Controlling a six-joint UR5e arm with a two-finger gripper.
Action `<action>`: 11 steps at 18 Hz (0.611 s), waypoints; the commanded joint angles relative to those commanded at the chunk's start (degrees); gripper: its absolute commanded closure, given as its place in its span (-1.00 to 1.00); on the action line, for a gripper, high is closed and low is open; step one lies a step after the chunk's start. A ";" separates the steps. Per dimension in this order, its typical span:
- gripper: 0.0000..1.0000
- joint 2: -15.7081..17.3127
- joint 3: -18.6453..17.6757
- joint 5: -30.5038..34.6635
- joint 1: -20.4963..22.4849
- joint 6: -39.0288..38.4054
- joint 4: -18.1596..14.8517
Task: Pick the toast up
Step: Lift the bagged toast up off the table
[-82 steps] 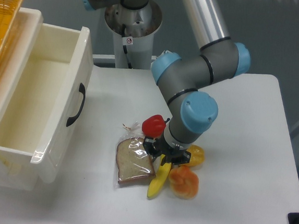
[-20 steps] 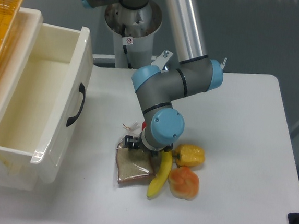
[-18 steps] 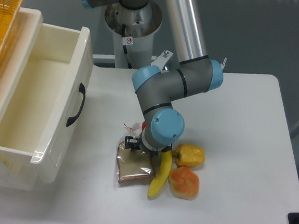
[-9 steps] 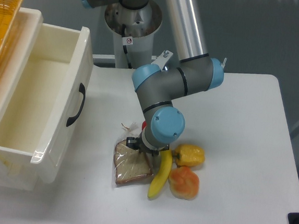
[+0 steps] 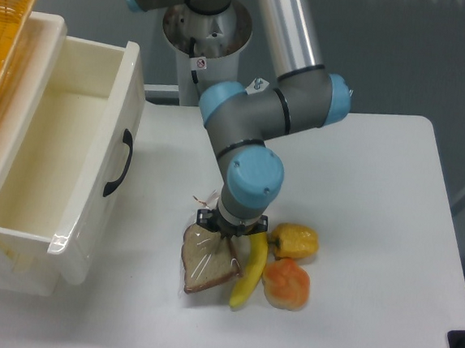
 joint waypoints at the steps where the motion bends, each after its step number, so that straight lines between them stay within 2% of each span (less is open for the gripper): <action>1: 1.00 0.62 0.09 0.26 -0.09 1.31 0.00; 6: 1.00 4.74 0.09 0.18 0.87 14.39 -2.02; 11: 1.00 6.51 0.44 0.18 3.24 20.82 -4.74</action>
